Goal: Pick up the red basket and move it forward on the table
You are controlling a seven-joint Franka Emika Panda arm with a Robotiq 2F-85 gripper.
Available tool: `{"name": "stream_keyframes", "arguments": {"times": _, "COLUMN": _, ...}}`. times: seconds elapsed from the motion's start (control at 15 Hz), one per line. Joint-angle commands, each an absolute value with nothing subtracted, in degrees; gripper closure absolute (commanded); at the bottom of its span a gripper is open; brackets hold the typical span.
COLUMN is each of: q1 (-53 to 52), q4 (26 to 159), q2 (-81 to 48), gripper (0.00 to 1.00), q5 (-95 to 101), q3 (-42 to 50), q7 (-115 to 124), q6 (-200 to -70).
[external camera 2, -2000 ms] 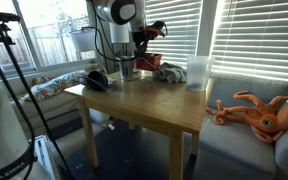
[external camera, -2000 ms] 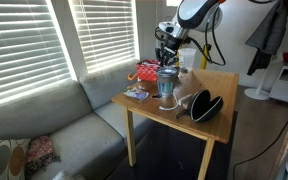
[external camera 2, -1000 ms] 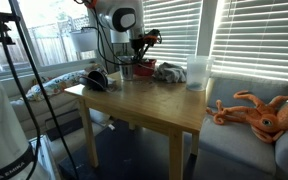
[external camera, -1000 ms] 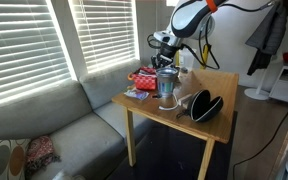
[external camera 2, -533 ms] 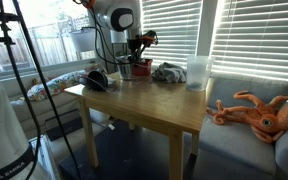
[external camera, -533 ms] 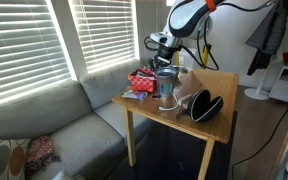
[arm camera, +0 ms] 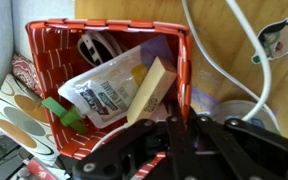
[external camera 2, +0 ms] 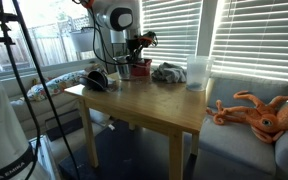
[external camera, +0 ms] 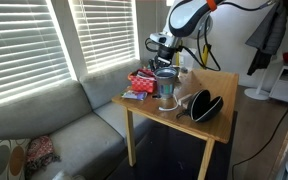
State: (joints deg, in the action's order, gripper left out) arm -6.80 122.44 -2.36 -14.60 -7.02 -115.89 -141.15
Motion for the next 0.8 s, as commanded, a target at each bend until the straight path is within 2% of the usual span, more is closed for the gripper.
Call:
{"name": "stream_keyframes", "arguments": {"times": 0.0, "q1": -6.7, "q4": 124.5, "q2": 0.1, "gripper": 0.97, "q5": -13.3, "q3": -7.3, "q7": -112.6, "q6": -137.8}}
{"name": "stream_keyframes", "arguments": {"times": 0.73, "q1": -6.8, "q4": 126.2, "q2": 3.1, "gripper": 0.97, "q5": -7.6, "q3": -6.8, "q7": -106.0, "q6": -131.7}}
